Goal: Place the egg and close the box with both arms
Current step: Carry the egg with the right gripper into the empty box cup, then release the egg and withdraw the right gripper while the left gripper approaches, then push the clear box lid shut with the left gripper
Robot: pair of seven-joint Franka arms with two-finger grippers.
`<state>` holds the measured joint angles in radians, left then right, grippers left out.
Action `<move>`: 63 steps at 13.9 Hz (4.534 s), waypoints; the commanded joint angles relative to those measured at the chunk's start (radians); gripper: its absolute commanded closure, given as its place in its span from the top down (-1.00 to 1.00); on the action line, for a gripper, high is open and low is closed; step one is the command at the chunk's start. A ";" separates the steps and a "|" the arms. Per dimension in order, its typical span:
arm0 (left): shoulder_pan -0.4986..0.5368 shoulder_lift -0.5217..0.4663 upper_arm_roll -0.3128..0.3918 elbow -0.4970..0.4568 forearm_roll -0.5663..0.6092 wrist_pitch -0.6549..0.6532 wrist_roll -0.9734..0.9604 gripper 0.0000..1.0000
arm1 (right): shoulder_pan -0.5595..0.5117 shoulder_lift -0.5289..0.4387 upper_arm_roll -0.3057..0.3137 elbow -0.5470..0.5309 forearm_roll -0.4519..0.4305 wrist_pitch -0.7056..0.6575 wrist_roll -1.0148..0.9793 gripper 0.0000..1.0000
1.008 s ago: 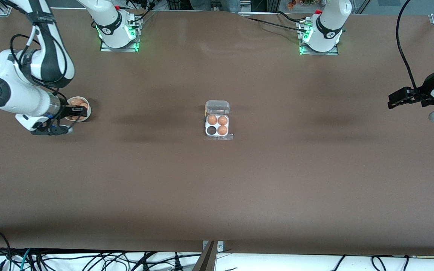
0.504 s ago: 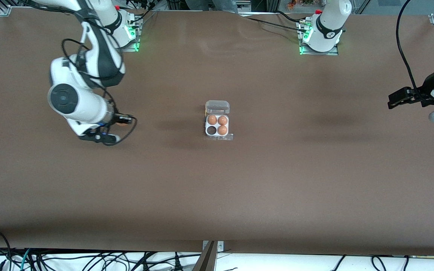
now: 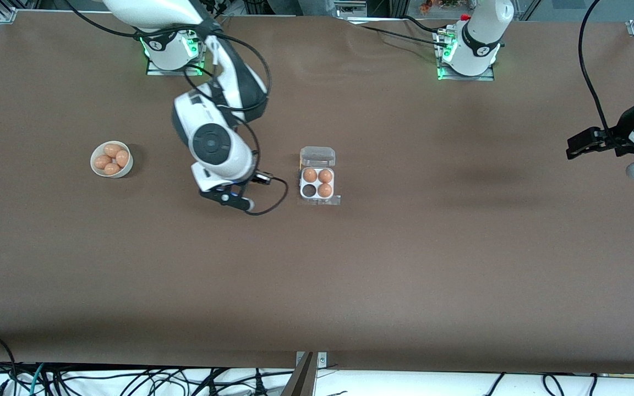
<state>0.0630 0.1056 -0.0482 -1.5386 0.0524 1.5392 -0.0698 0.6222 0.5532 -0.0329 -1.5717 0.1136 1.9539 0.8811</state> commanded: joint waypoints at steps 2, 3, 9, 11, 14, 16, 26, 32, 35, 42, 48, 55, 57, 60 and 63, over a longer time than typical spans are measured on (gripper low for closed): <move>-0.005 0.019 0.004 0.029 -0.016 -0.011 0.010 1.00 | 0.083 0.125 -0.012 0.140 0.014 0.049 0.130 -0.30; -0.006 0.019 0.004 0.029 -0.016 -0.011 0.008 1.00 | 0.100 0.143 -0.007 0.150 0.014 0.083 0.154 -0.30; -0.006 0.019 0.004 0.026 -0.019 -0.013 0.008 1.00 | 0.114 0.198 0.036 0.153 0.014 0.229 0.234 -0.30; -0.008 0.019 0.004 0.026 -0.020 -0.013 0.004 1.00 | 0.119 0.209 0.036 0.153 0.014 0.230 0.236 -0.29; -0.008 0.019 0.002 0.026 -0.020 -0.013 0.005 1.00 | 0.125 0.218 0.038 0.153 0.020 0.232 0.237 -0.29; -0.018 0.020 0.002 0.023 -0.022 -0.014 0.004 1.00 | 0.126 0.224 0.042 0.153 0.021 0.232 0.237 -0.29; -0.038 0.020 0.002 0.024 -0.022 -0.016 0.001 1.00 | 0.126 0.240 0.041 0.153 0.044 0.295 0.231 1.00; -0.164 0.039 0.002 0.021 -0.025 -0.076 -0.090 1.00 | 0.120 0.217 0.009 0.171 0.012 0.298 0.221 1.00; -0.261 0.062 0.002 0.023 -0.025 -0.114 -0.156 1.00 | 0.108 0.191 -0.022 0.171 -0.012 0.290 0.138 1.00; -0.383 0.131 0.002 0.025 -0.167 -0.235 -0.264 -0.15 | 0.042 0.079 -0.125 0.167 -0.003 0.065 -0.136 1.00; -0.515 0.230 0.002 0.032 -0.287 -0.246 -0.493 -0.71 | -0.183 -0.094 -0.040 0.063 -0.008 -0.081 -0.359 1.00; -0.612 0.434 0.002 0.126 -0.440 -0.226 -0.527 -0.98 | -0.412 -0.378 0.007 -0.111 -0.064 -0.156 -0.606 1.00; -0.638 0.471 0.004 0.133 -0.471 -0.170 -0.527 -0.98 | -0.513 -0.436 0.066 -0.111 -0.081 -0.202 -0.646 1.00; -0.678 0.514 0.002 0.133 -0.506 -0.067 -0.554 -0.98 | -0.588 -0.515 0.090 -0.108 -0.111 -0.260 -0.741 1.00; -0.725 0.560 0.004 0.133 -0.508 0.034 -0.599 -0.98 | -0.621 -0.571 0.082 -0.090 -0.111 -0.309 -0.748 1.00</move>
<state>-0.6270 0.6243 -0.0571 -1.4445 -0.4331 1.5472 -0.6300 0.0354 0.0369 0.0286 -1.6401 0.0165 1.6695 0.1499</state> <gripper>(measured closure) 0.987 0.000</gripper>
